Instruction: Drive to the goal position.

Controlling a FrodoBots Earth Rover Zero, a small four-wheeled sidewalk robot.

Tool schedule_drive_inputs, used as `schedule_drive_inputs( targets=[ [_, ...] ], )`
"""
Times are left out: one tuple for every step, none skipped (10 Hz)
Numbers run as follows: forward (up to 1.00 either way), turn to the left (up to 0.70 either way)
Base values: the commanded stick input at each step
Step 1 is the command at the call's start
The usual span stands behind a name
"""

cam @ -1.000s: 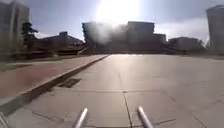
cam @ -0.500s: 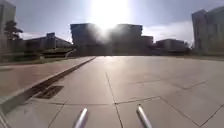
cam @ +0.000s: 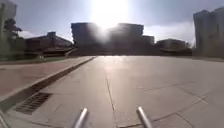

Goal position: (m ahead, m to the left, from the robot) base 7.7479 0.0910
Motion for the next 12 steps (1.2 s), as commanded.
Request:
schedule_drive_inputs(
  targets=[
    [1.0,-0.02],
    [1.0,-0.02],
    [1.0,-0.02],
    [1.0,-0.02],
    [1.0,-0.02],
    [1.0,-0.02],
    [1.0,-0.02],
    [1.0,-0.02],
    [1.0,-0.02],
    [1.0,-0.02],
    [1.0,-0.02],
    [1.0,-0.02]
  ],
)
